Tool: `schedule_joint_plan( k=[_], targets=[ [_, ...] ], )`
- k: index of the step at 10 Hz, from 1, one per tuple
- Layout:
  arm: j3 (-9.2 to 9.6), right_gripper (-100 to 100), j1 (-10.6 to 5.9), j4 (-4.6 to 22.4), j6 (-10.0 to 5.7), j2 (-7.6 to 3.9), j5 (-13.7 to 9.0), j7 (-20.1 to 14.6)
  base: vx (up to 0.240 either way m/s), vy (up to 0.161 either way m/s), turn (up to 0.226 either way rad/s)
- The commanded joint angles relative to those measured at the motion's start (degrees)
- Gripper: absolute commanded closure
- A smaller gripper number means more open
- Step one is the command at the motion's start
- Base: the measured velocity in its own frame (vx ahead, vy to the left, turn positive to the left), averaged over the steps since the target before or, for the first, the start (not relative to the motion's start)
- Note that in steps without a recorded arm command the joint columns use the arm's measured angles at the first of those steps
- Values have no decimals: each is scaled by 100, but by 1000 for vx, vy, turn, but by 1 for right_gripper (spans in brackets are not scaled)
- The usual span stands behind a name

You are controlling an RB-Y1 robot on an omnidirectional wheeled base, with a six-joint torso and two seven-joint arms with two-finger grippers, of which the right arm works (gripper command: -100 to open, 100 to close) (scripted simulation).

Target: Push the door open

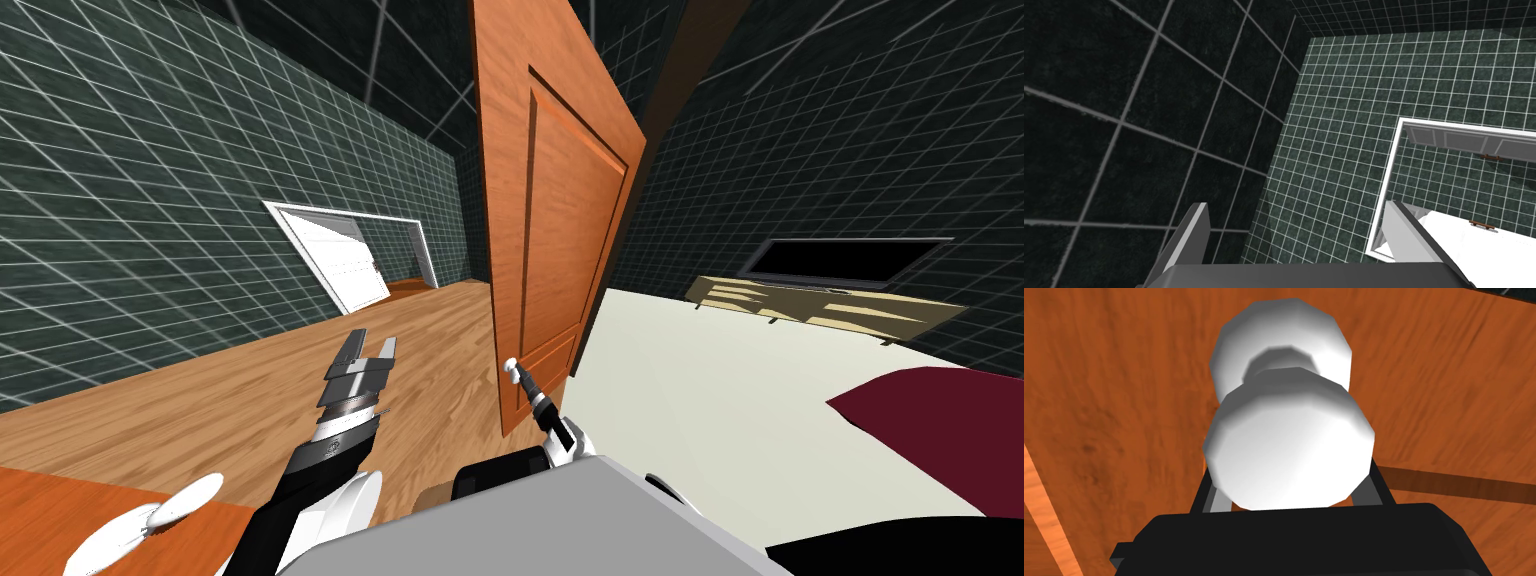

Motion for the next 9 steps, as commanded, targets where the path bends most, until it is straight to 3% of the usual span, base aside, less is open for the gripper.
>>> schedule_joint_plan(
  k=[1, 6, 7, 9],
  targets=[
    [25, 100, -40, 25, -15, 10, -53, -229, 32, 21, -29],
    [173, 100, -118, 98, -12, 43, -304, -933, 32, 23, -45],
    [173, 100, -118, 98, -12, 43, -304, -944, 23, 24, -27],
    [273, 100, -170, 147, -10, 65, -471, -1322, 42, 32, -76]
  ],
)
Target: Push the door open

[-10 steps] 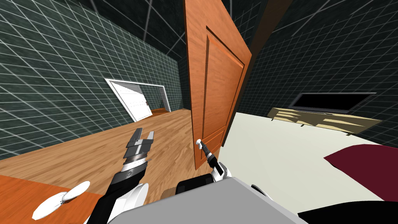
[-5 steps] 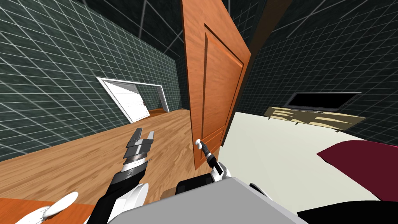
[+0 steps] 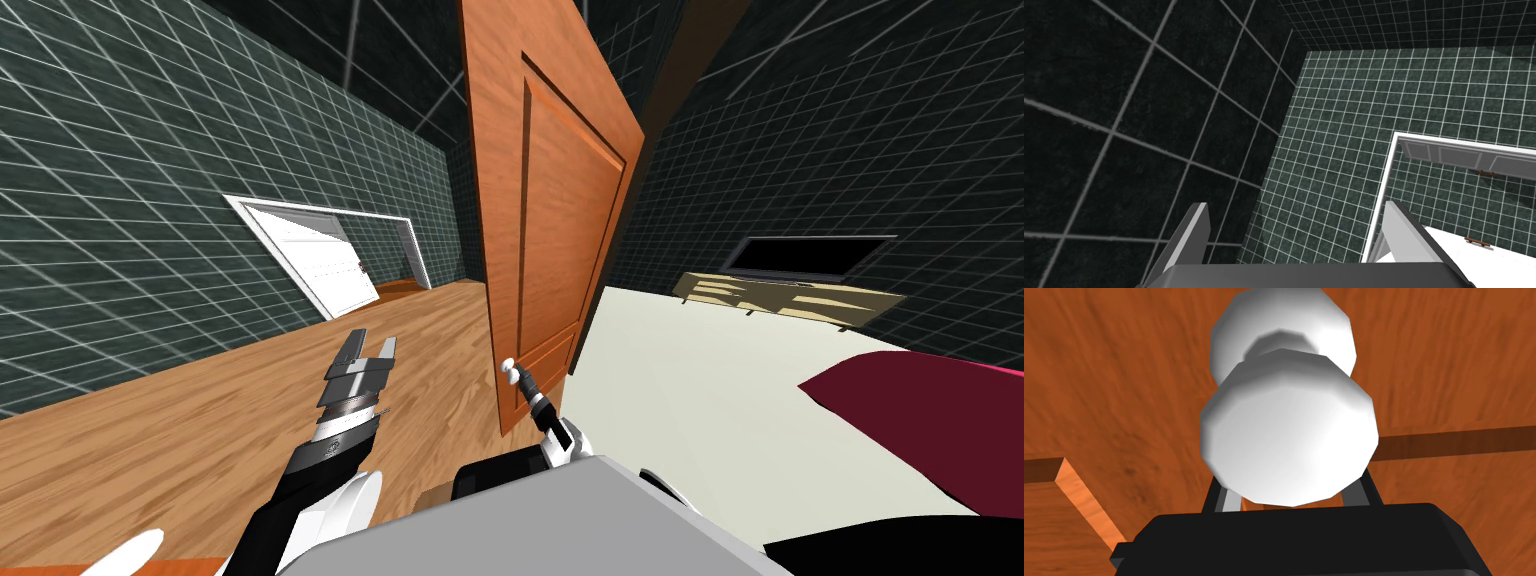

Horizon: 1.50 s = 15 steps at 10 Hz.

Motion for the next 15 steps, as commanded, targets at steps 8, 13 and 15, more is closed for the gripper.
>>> schedule_joint_plan(
  k=[8, 13, 15],
  targets=[
    [234, 100, -178, 133, -46, 86, -384, -1175, 32, 27, -43],
    [379, 100, -254, 204, -43, 121, -628, -1872, 31, 28, -43],
    [428, 100, -280, 228, -42, 132, -709, -2112, 23, 24, -35]
  ],
)
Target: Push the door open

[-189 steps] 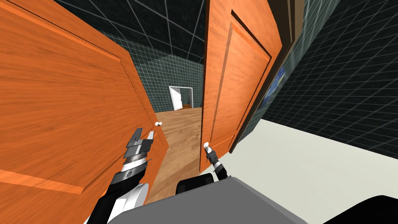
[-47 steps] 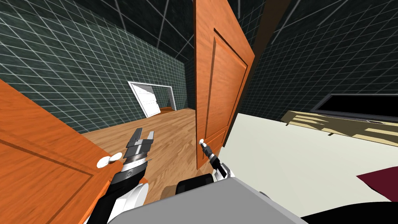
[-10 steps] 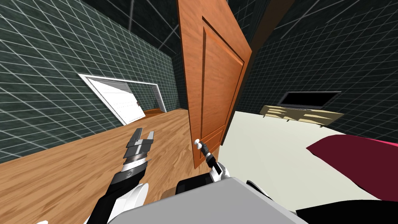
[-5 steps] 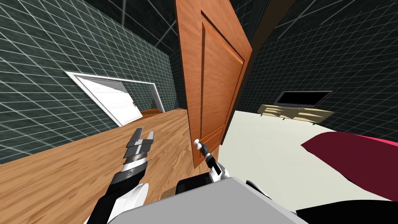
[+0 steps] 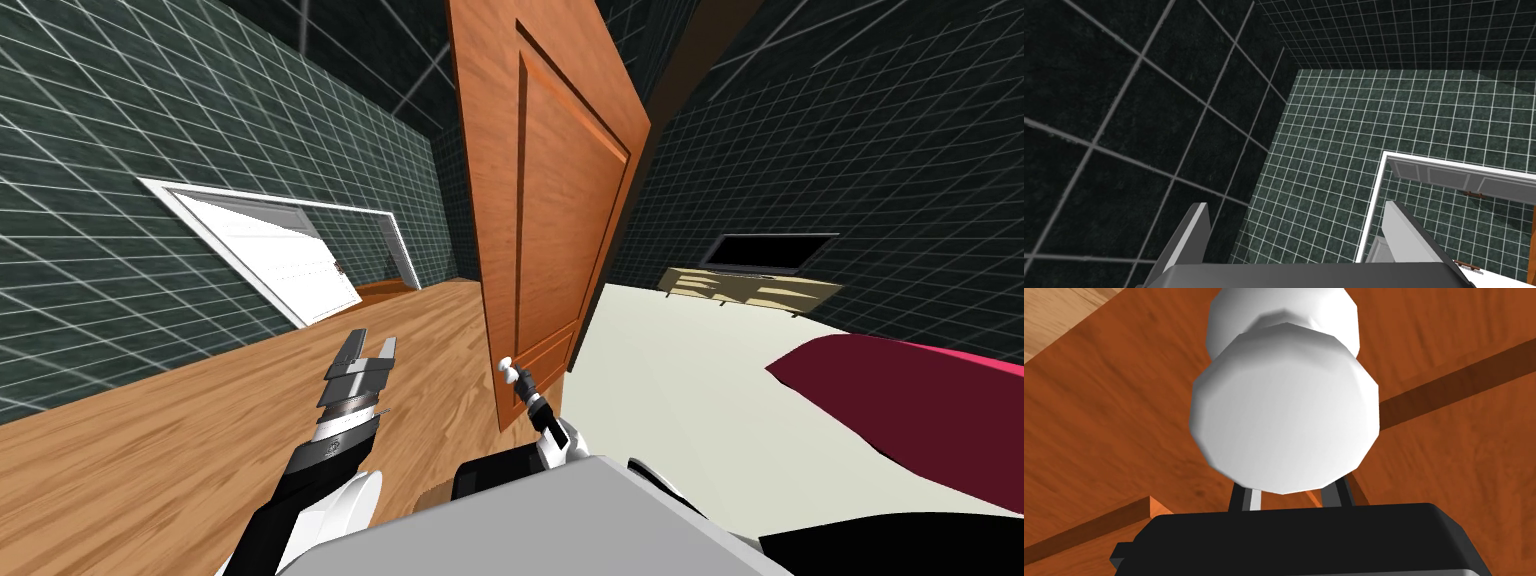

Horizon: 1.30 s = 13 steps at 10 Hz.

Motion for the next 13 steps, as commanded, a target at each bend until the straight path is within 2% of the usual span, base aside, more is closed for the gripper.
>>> schedule_joint_plan(
  k=[1, 3, 4, 5, 9, 10, 13],
  targets=[
    [81, 100, -51, -119, -20, 68, -115, -286, 37, 42, -84],
    [128, 100, -76, -96, -19, 80, -193, -569, 36, 31, -41],
    [128, 100, -76, -96, -19, 80, -193, -599, 26, 23, -22],
    [173, 100, -100, -74, -18, 91, -269, -809, 29, 31, -45],
    [173, 100, -100, -74, -18, 91, -269, -835, 8, 10, -6],
    [218, 100, -123, -52, -17, 102, -345, -1071, 6, 9, -54],
    [218, 100, -123, -52, -17, 102, -345, -1071, 11, 13, -7]
  ],
)
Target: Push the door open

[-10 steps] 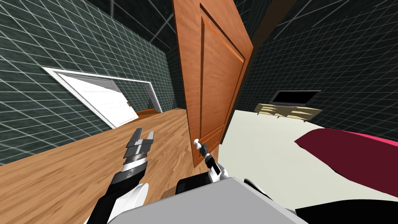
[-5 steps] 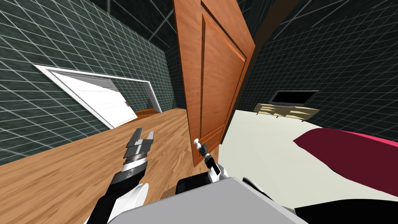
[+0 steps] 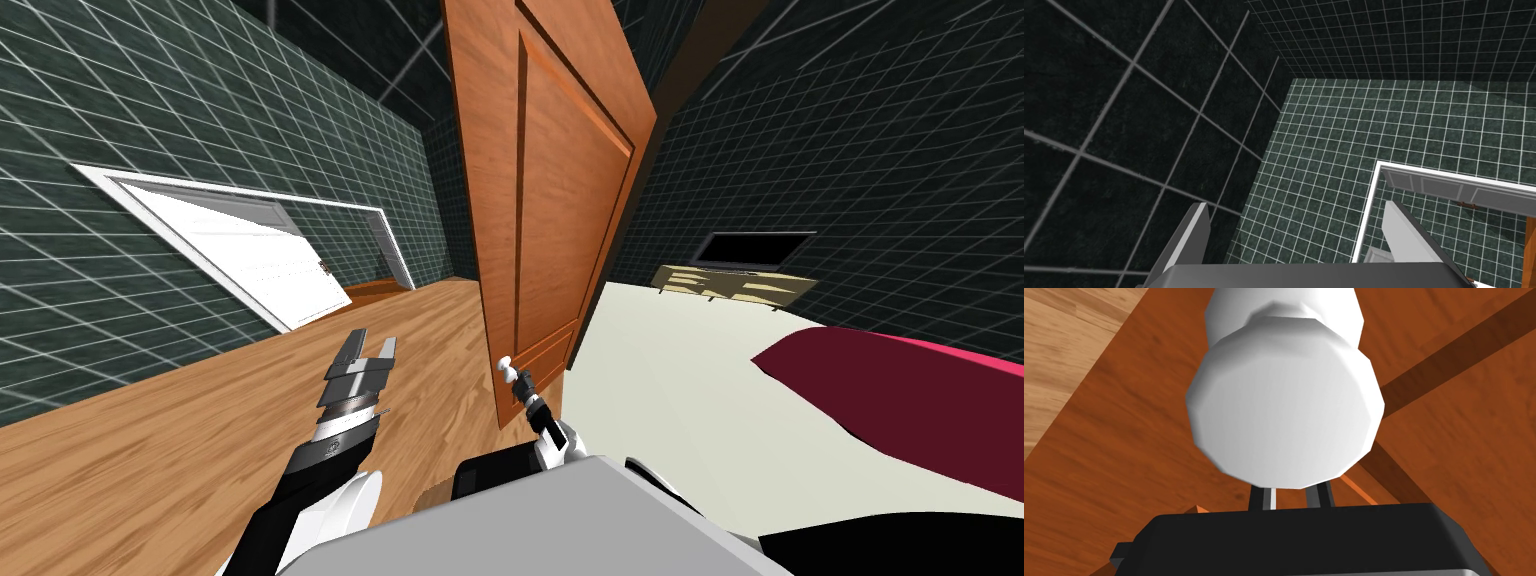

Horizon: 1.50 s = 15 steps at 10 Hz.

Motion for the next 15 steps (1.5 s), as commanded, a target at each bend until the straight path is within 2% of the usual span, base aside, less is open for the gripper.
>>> schedule_joint_plan(
  k=[1, 2, 3, 5, 6, 7, 9, 11, 12, 15],
  targets=[
    [53, 100, -131, -30, -103, 84, -68, -236, 13, 15, -51],
    [53, 100, -131, -30, -103, 84, -68, -236, 20, 22, -38],
    [98, 100, -155, -8, -102, 95, -144, -468, 36, 30, -43],
    [98, 100, -155, -2, -102, 95, -144, -472, 21, 20, -14],
    [141, 100, -177, 13, -101, 106, -216, -705, 21, 20, -38],
    [141, 100, -177, 13, -101, 106, -216, -705, 23, 22, -21],
    [223, 100, -220, 54, -99, 128, -354, -1105, 32, 35, -61],
    [223, 100, -220, 54, -99, 128, -354, -1167, 25, 21, -4],
    [333, -100, -143, 218, -24, 116, -481, -1395, -15, -47, -22],
    [519, -100, -56, 91, -29, 151, -681, -1770, -88, -93, 7]
  ],
)
